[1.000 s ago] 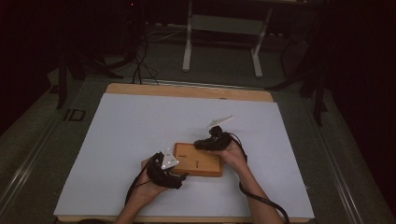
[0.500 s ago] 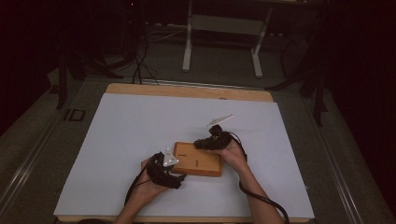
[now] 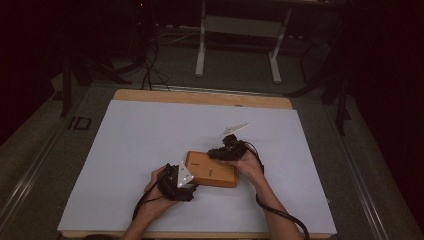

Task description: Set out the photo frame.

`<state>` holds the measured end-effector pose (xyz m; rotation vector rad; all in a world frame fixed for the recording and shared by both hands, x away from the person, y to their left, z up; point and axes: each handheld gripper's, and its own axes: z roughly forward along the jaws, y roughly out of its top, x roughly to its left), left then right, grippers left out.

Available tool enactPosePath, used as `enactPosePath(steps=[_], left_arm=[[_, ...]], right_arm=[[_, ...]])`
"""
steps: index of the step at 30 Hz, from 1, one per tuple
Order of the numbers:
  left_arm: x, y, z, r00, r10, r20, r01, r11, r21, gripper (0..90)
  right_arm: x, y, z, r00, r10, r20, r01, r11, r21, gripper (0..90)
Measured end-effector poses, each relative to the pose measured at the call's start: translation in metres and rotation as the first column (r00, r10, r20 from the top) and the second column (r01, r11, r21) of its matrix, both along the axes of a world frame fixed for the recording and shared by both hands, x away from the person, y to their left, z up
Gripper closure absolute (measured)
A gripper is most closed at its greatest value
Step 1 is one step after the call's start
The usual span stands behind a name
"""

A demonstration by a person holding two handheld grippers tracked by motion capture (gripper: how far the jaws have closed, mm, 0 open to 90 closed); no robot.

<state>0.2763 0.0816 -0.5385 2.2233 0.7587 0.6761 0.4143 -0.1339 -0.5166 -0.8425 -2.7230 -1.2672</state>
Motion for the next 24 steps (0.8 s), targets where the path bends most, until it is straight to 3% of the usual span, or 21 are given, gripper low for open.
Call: enactPosePath(steps=[8, 11, 15, 24], left_arm=[[-0.0002, -0.0009, 0.0010, 0.9996, -0.014, 0.024, 0.014, 0.9998, 0.014, 21.4], [0.0007, 0.0011, 0.0026, 0.9995, -0.015, 0.026, 0.016, 0.9998, -0.014, 22.0], [0.0015, 0.0027, 0.0044, 0.9992, -0.014, 0.037, 0.016, 0.9992, -0.036, 22.9], [-0.0012, -0.0005, 0.0062, 0.9964, -0.033, 0.078, 0.036, 0.9990, -0.027, 23.9]], right_arm=[[-0.0052, 0.0027, 0.0018, 0.9971, 0.011, 0.076, -0.008, 0.999, -0.045, 83.4], [-0.0056, 0.0025, 0.0018, 0.9957, 0.009, 0.092, -0.004, 0.999, -0.048, 82.4], [-0.0045, 0.0022, 0.0020, 0.9957, 0.000, 0.093, 0.004, 0.999, -0.044, 81.2], [-0.0025, 0.0005, 0.0039, 0.9983, 0.006, 0.058, -0.003, 0.999, -0.047, 81.0]])
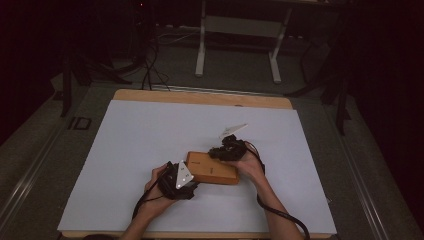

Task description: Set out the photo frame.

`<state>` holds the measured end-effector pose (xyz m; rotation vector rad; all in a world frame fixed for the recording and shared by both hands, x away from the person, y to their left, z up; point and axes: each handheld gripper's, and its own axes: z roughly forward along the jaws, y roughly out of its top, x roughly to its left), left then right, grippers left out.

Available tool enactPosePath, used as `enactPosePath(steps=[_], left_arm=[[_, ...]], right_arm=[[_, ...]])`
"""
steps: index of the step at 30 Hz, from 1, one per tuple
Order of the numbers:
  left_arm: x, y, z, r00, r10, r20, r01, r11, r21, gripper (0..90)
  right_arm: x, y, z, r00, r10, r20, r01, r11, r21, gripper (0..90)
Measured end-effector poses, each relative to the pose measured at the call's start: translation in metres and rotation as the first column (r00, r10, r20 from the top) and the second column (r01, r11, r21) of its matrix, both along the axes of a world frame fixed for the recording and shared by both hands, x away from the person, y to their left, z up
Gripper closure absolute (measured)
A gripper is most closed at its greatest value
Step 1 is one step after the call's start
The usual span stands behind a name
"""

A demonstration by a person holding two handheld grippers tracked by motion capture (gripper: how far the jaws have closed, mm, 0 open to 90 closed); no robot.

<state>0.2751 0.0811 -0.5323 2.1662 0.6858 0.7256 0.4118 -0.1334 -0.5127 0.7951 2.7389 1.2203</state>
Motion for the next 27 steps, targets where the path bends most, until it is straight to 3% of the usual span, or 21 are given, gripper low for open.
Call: enactPosePath(steps=[8, 16, 20, 27], left_arm=[[-0.003, 0.000, 0.009, 0.9997, -0.015, 0.021, 0.016, 0.9984, -0.055, 25.6], [-0.004, -0.001, 0.011, 0.9991, -0.022, 0.035, 0.024, 0.9977, -0.064, 27.2], [-0.001, 0.001, 0.013, 0.9992, -0.014, 0.037, 0.017, 0.9963, -0.084, 29.0], [0.004, 0.004, 0.016, 0.9993, -0.004, 0.037, 0.008, 0.9944, -0.106, 33.2]], right_arm=[[0.000, -0.002, 0.000, 0.9999, 0.006, -0.011, -0.006, 1.000, -0.001, 79.4], [-0.001, -0.002, 0.002, 0.9991, 0.018, -0.039, -0.019, 1.000, -0.012, 78.2], [0.000, 0.001, 0.006, 0.9996, 0.020, -0.021, -0.021, 0.998, -0.051, 74.1], [0.001, 0.001, 0.010, 0.9999, 0.012, -0.012, -0.013, 0.998, -0.062, 63.1]])
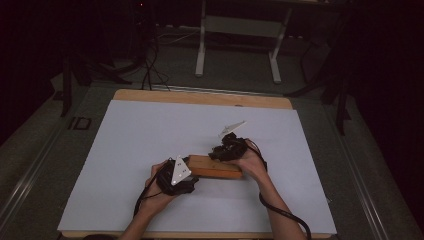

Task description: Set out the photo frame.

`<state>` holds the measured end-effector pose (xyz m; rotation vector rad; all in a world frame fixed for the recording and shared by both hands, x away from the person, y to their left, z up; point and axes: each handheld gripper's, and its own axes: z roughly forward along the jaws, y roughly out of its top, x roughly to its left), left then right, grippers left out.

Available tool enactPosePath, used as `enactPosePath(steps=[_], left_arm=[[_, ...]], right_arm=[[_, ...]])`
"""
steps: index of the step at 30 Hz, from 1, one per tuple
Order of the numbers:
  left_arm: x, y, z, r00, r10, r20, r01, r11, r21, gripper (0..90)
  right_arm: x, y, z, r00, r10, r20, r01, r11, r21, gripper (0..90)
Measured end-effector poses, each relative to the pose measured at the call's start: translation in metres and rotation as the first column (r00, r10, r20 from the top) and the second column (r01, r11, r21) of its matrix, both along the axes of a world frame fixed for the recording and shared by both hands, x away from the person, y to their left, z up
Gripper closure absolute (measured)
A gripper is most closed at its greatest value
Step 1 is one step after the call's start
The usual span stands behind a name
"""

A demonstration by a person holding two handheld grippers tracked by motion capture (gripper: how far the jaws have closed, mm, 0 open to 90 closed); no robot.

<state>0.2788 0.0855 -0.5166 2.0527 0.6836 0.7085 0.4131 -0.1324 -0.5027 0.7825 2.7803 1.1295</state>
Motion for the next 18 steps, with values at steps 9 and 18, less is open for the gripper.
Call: enactPosePath(steps=[9, 18], left_arm=[[0.0067, 0.0046, 0.0010, 0.9998, 0.014, -0.011, -0.014, 0.9993, -0.036, 37.2], [0.0095, 0.0058, 0.0007, 0.9994, 0.029, -0.019, -0.030, 0.9988, -0.039, 41.1]], right_arm=[[0.0000, -0.0035, 0.0014, 0.9990, -0.042, 0.015, 0.042, 0.999, 0.002, 51.5], [-0.0033, -0.0087, 0.0040, 0.9986, -0.050, 0.014, 0.050, 0.999, 0.021, 51.0]])
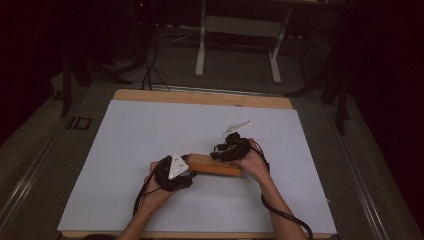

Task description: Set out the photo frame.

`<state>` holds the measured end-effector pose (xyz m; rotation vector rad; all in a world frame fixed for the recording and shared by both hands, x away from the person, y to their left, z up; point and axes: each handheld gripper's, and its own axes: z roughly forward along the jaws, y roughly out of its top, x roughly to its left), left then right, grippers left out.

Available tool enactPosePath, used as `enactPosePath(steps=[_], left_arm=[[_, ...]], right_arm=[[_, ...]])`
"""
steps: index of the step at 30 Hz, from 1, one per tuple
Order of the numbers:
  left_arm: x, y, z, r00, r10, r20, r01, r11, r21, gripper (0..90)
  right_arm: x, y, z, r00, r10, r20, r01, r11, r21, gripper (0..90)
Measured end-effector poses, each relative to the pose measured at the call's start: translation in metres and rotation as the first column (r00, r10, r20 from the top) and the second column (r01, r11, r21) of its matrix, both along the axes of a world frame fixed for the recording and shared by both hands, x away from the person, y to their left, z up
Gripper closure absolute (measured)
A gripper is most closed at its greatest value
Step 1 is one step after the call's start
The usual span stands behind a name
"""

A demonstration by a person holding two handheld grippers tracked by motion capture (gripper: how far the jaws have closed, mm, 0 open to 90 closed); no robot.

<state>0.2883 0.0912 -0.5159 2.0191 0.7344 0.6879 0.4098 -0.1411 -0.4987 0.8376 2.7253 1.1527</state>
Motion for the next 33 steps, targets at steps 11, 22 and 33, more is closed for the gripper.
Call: enactPosePath(steps=[11, 22, 33], left_arm=[[-0.005, -0.007, 0.005, 0.9992, -0.039, 0.008, 0.039, 0.9992, 0.009, 41.9], [-0.005, -0.013, 0.002, 0.9956, -0.092, 0.015, 0.092, 0.9954, 0.027, 39.4], [-0.002, -0.011, 0.004, 0.9969, -0.076, 0.019, 0.076, 0.9971, -0.005, 43.1]], right_arm=[[0.000, -0.007, 0.000, 0.9988, 0.026, -0.040, -0.026, 1.000, 0.009, 62.7], [0.001, -0.006, 0.000, 0.9964, 0.058, -0.062, -0.059, 0.998, -0.010, 64.5], [-0.003, -0.013, 0.009, 1.0000, 0.006, -0.007, -0.005, 0.999, 0.034, 52.6]])
